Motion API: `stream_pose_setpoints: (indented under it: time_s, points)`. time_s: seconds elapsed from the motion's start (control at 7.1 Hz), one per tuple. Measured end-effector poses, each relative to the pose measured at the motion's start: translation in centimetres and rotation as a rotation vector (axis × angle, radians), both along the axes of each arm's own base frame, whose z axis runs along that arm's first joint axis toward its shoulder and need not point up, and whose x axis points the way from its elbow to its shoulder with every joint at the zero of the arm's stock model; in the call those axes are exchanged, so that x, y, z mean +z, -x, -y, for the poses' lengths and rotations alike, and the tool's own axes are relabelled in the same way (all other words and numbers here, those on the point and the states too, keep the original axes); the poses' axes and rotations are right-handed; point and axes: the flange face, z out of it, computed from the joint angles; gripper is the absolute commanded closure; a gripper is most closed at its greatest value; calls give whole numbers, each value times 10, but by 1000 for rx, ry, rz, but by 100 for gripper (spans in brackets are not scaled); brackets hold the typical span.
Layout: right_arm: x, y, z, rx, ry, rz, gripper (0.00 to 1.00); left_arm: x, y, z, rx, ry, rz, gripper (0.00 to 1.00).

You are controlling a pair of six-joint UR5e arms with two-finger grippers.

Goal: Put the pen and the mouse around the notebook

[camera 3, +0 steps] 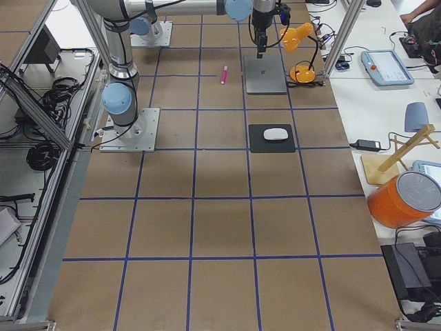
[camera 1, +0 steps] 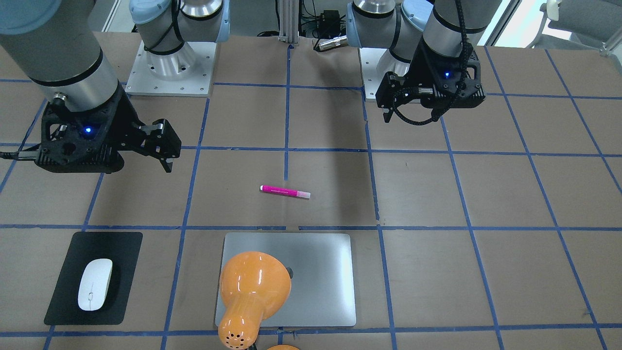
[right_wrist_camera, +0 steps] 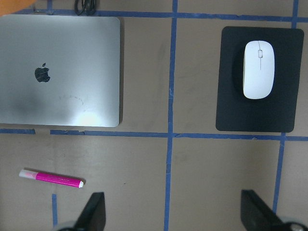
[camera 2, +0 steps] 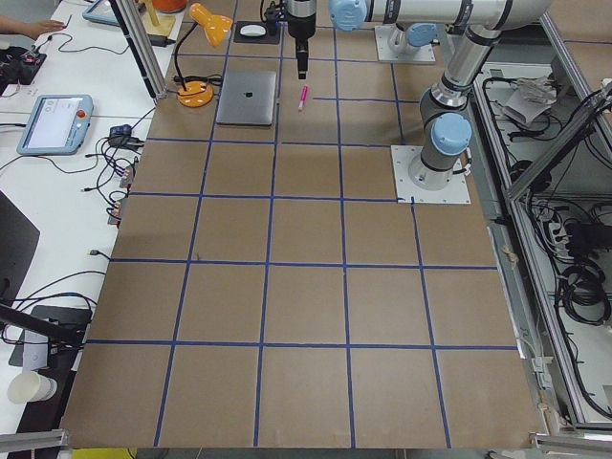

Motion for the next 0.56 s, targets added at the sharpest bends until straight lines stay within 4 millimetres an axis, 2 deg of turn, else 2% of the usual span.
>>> stream_pose_setpoints:
  time_s: [0.56]
  points:
    - [-3,-8,2,2,-7,71,0,1,0,-1,0,4,2,0]
